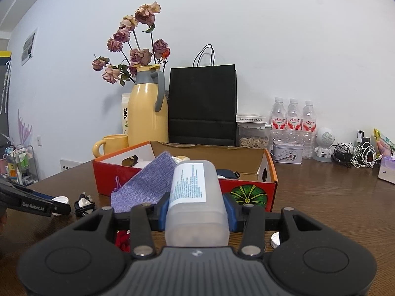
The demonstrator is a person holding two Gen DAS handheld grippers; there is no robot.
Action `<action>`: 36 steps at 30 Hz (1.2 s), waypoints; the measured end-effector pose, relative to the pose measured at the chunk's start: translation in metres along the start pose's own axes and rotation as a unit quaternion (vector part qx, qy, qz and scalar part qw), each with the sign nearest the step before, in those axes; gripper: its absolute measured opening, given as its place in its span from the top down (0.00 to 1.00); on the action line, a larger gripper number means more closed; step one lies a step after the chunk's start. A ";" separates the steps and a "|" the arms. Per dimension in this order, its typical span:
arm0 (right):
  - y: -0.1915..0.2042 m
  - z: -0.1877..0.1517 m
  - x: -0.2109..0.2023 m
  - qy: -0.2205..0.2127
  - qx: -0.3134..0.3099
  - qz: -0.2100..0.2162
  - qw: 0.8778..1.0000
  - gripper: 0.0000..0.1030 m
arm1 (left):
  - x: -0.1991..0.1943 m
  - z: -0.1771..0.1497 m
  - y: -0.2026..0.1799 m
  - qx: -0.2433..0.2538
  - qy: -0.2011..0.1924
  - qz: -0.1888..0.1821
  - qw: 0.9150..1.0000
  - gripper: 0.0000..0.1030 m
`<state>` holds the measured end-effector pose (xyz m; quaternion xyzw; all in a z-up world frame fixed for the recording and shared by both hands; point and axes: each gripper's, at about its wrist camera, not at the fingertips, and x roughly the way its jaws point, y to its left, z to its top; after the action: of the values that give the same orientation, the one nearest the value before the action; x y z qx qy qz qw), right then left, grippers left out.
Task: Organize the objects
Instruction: 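Carry the pill bottle and white cap into the cardboard box and release both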
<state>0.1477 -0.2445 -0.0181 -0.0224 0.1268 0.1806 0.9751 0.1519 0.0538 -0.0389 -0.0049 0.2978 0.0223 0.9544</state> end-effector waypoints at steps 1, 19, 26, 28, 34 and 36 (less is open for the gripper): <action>0.000 0.000 0.000 0.000 0.000 0.000 1.000 0.59 | -0.001 0.000 0.000 0.000 -0.002 0.000 1.000 0.60; 0.012 0.020 -0.005 -0.034 -0.013 0.019 0.999 0.59 | -0.027 0.034 -0.023 0.019 -0.068 -0.028 0.997 0.60; 0.013 0.056 0.011 -0.057 -0.022 0.031 0.998 0.59 | -0.028 0.075 -0.051 0.039 -0.120 -0.048 0.991 0.60; 0.014 0.064 0.021 -0.059 -0.025 0.030 0.997 0.59 | -0.023 0.086 -0.059 0.041 -0.129 -0.051 0.989 0.60; 0.006 0.083 0.065 -0.041 -0.020 0.026 0.999 0.59 | 0.006 0.116 -0.073 0.026 -0.136 -0.055 0.989 0.60; 0.001 0.087 0.081 -0.032 -0.012 0.024 0.999 0.59 | 0.019 0.123 -0.076 0.018 -0.135 -0.055 0.989 0.60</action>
<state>0.2415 -0.2075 0.0448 -0.0253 0.0939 0.2058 0.9737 0.2407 -0.0185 0.0515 -0.0010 0.1663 -0.0352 0.9855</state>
